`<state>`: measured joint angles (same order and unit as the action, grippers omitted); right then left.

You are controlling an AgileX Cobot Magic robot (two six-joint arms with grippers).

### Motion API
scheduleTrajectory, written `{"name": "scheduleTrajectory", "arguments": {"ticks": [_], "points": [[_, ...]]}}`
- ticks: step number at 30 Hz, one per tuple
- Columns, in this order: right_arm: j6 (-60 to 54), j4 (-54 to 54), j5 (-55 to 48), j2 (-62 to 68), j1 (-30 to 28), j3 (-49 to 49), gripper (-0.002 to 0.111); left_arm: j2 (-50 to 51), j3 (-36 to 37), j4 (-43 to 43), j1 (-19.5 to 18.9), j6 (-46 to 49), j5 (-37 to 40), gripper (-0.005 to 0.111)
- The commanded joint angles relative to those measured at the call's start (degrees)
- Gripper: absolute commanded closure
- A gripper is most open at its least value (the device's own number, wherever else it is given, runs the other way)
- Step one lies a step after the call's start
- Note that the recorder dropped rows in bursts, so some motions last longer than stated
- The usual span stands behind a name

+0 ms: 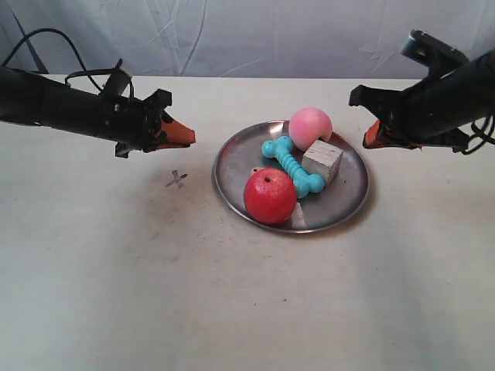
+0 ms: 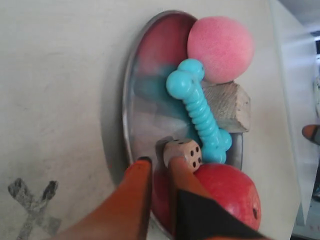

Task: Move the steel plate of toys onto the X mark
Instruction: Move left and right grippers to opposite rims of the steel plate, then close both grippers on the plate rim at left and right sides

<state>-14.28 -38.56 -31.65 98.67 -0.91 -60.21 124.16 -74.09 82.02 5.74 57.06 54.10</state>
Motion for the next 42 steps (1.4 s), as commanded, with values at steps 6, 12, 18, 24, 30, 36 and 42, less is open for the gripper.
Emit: {"name": "scheduleTrajectory", "arguments": {"ticks": [6, 12, 18, 24, 30, 36, 42], "points": [[-6.8, -4.0, -13.8, 10.6, -12.7, -10.5, 0.065, 2.6, -0.8, -0.7, 0.5, 0.4, 0.7, 0.071], [-11.2, -5.8, -15.5, 15.3, -13.0, -10.5, 0.062, 5.2, -3.1, -4.1, 6.3, -0.1, -0.6, 0.071], [-13.8, -8.5, -15.4, 19.9, -13.0, -10.5, 0.062, 5.4, -4.8, -10.6, 7.5, -5.5, -3.0, 0.071], [-16.3, -13.5, -13.7, 23.7, -12.9, -10.5, 0.062, 5.5, -4.8, -11.3, 8.9, -6.1, -7.7, 0.071], [-17.2, -15.0, -13.6, 26.8, -10.8, -10.5, 0.062, 5.5, -4.8, -10.2, 9.8, -6.1, -9.4, 0.071], [-17.2, -14.7, -12.9, 27.3, -6.9, -10.5, 0.062, 5.5, -4.8, -7.1, 10.0, -5.9, -9.7, 0.076], [-17.2, -14.5, -12.6, 27.3, -4.7, -10.5, 0.082, 5.5, -4.8, -7.1, 11.3, -5.8, -10.7, 0.077]]}}
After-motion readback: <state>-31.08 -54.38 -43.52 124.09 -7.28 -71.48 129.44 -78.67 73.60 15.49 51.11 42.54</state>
